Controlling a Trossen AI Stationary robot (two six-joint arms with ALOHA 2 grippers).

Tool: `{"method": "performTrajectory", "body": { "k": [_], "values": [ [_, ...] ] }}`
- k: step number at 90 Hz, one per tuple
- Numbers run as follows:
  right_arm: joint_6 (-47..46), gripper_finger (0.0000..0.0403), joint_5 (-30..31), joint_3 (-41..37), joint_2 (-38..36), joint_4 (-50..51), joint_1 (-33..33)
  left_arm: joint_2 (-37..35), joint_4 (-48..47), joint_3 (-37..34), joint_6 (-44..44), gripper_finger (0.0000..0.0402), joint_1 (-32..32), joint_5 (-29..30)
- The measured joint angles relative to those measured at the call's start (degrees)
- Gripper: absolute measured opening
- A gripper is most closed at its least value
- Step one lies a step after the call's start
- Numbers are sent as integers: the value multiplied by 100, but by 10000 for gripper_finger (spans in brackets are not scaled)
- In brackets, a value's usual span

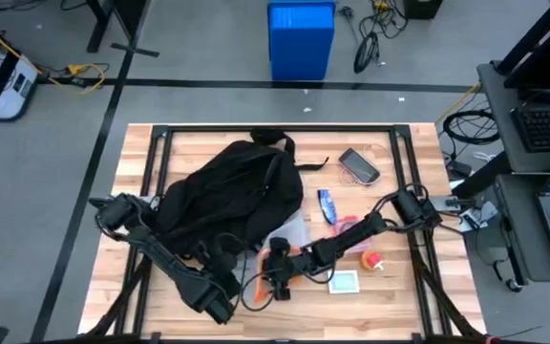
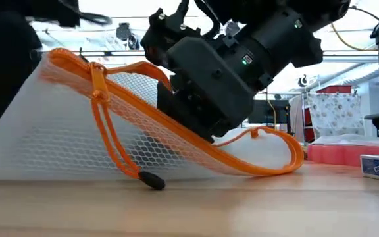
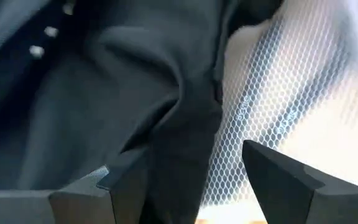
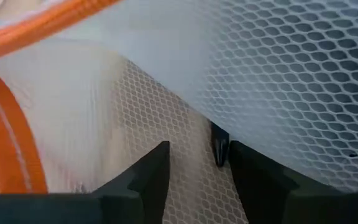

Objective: Unpack backpack
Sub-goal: Remove the black pen from the orange zip bag

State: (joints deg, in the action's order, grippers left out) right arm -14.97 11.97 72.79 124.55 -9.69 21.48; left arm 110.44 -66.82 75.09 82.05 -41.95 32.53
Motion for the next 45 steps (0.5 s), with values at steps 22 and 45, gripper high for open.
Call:
{"method": "performTrajectory", "body": {
  "k": [22,45],
  "values": [
    [30,38,6,-6,6,-40,-13,-379,3,0,165,240,-180,542],
    [73,7,-35,-22,-123,109,31,-355,50,-4,161,240,-197,549]
  ]
}}
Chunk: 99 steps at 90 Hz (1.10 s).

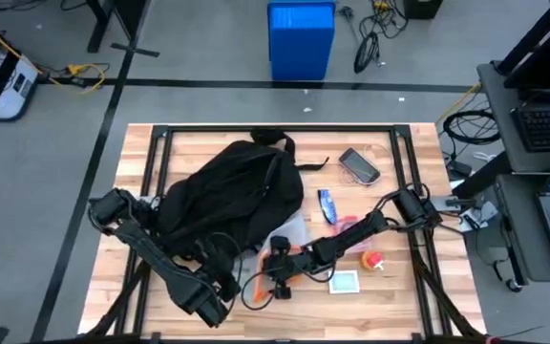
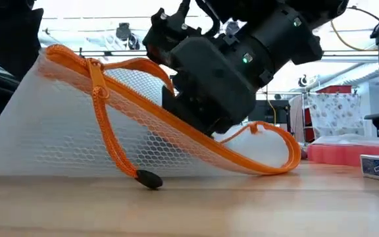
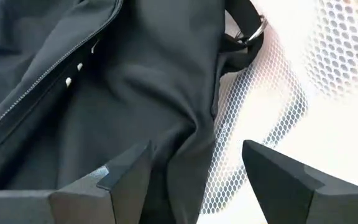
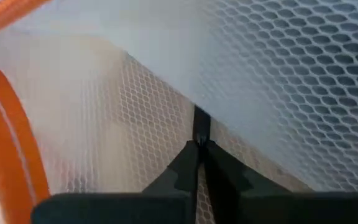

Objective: Unpack backpack
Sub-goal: Remove the black pen from the orange zip bag

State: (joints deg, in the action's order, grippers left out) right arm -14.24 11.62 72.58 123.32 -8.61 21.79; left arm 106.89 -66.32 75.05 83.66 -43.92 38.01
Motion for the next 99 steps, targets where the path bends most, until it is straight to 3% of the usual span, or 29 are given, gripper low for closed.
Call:
{"method": "performTrajectory", "body": {
  "k": [48,85,99],
  "values": [
    [-441,0,28,2,-821,1686,168,0,-14,0,0,240,-158,-15],
    [-810,0,34,7,-2108,3673,356,0,14,-2,-2,240,-197,113],
    [-1026,0,-239,9,-2486,4273,427,1,96,-2,-10,240,-197,150]
  ]
}}
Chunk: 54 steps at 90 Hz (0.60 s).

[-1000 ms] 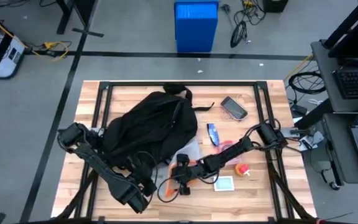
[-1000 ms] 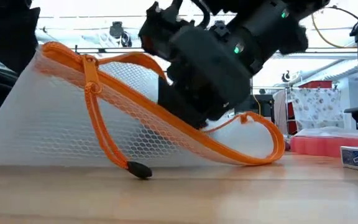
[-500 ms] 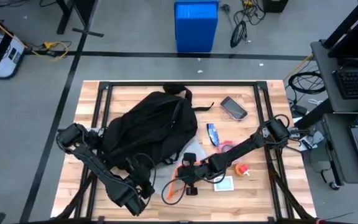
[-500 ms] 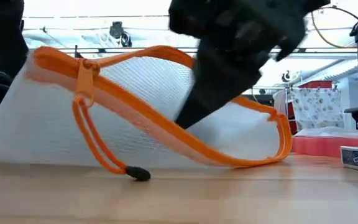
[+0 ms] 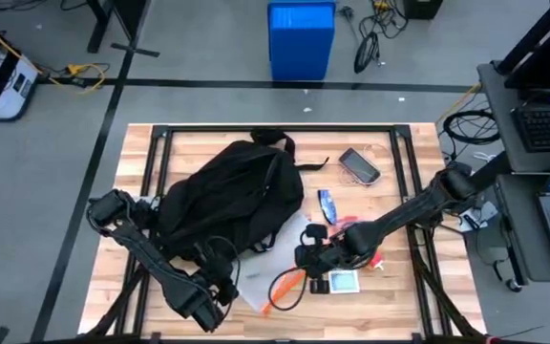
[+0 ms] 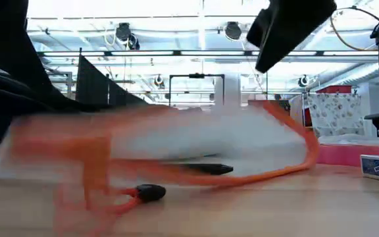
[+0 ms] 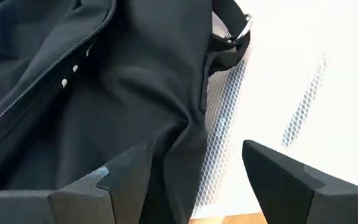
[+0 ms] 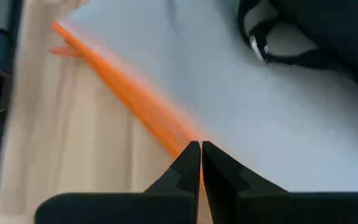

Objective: Unpack backpack
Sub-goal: Remove the black pen from the orange zip bag

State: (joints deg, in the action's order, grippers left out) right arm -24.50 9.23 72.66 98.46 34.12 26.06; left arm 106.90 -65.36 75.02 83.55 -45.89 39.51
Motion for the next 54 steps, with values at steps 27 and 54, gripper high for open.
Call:
{"method": "performTrajectory", "body": {
  "k": [27,54],
  "values": [
    [-44,80,-72,2,473,-1036,330,1,150,0,-38,240,0,54],
    [-616,125,-305,2,905,-895,581,1,1121,0,-775,240,57,91]
  ]
}}
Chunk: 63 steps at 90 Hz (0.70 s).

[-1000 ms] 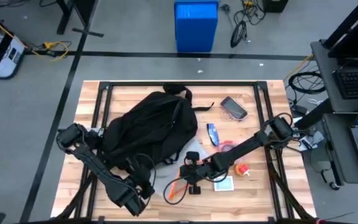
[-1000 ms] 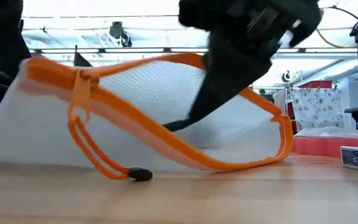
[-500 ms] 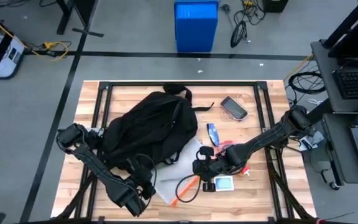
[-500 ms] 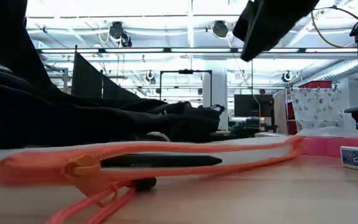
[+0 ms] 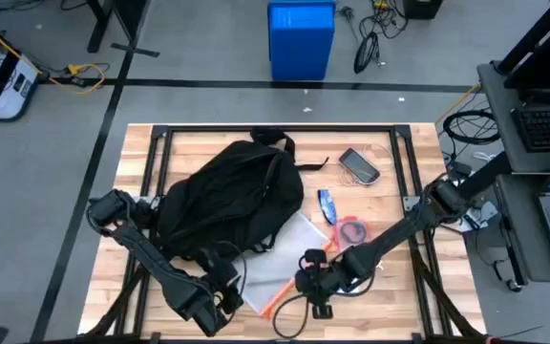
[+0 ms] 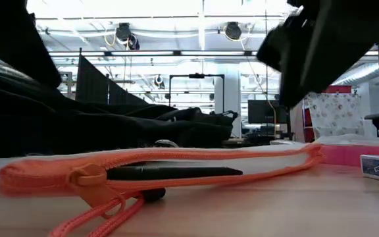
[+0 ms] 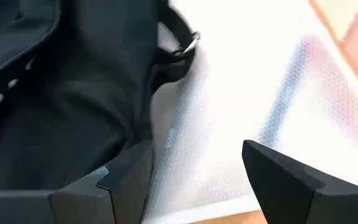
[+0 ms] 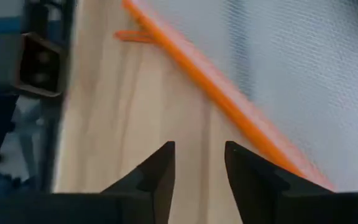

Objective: Unpack backpack
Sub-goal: Remove the black pen from the orange zip bag

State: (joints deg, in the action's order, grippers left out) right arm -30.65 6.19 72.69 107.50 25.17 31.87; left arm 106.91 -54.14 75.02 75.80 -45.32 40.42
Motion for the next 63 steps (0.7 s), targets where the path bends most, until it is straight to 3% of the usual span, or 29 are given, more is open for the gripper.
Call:
{"method": "performTrajectory", "body": {
  "k": [16,26,39,63],
  "values": [
    [131,121,50,-2,464,-43,-62,0,420,0,-339,240,107,16],
    [190,119,520,-2,644,15,-124,0,631,0,-509,240,146,16],
    [337,119,884,-2,649,4,-117,0,820,0,-768,240,217,18],
    [500,118,941,0,558,-59,-211,0,986,0,-875,240,458,37]
  ]
}}
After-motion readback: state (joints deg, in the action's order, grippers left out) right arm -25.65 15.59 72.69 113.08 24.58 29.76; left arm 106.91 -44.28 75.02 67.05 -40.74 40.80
